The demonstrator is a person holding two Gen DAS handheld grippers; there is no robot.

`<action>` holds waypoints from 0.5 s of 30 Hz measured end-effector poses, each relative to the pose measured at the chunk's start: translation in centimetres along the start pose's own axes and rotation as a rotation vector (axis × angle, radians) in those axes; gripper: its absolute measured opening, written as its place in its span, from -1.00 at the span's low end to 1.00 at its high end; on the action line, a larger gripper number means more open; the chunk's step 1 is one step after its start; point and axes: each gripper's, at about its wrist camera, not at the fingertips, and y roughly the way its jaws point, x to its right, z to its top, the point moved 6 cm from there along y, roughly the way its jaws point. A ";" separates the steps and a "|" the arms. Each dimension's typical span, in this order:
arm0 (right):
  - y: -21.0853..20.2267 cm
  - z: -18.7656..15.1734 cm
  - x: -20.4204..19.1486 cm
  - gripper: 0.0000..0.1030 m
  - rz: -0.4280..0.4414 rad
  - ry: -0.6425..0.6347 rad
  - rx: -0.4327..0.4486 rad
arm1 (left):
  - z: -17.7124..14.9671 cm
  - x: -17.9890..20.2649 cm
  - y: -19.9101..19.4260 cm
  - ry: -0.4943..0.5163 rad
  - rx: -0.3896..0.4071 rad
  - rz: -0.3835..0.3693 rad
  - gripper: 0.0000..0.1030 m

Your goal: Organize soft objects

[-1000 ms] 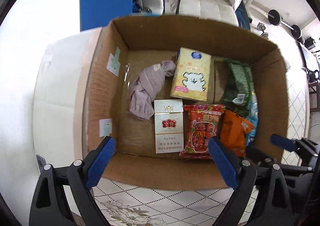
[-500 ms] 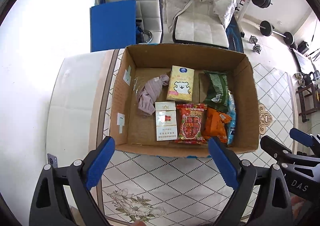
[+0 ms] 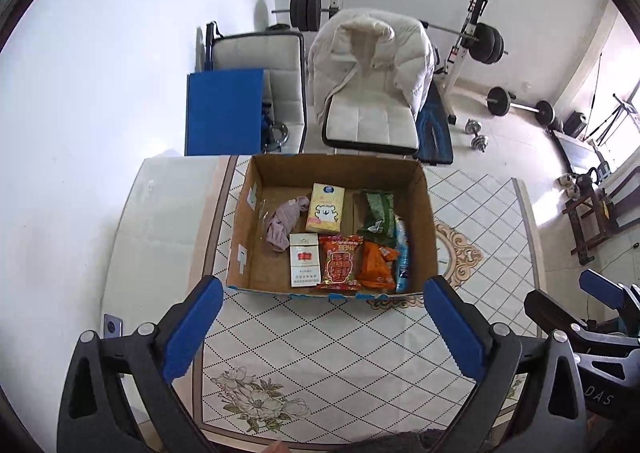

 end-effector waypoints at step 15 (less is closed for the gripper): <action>-9.0 -0.6 1.0 0.86 0.001 0.001 0.137 | -1.1 1.6 -7.9 0.025 0.108 0.012 1.00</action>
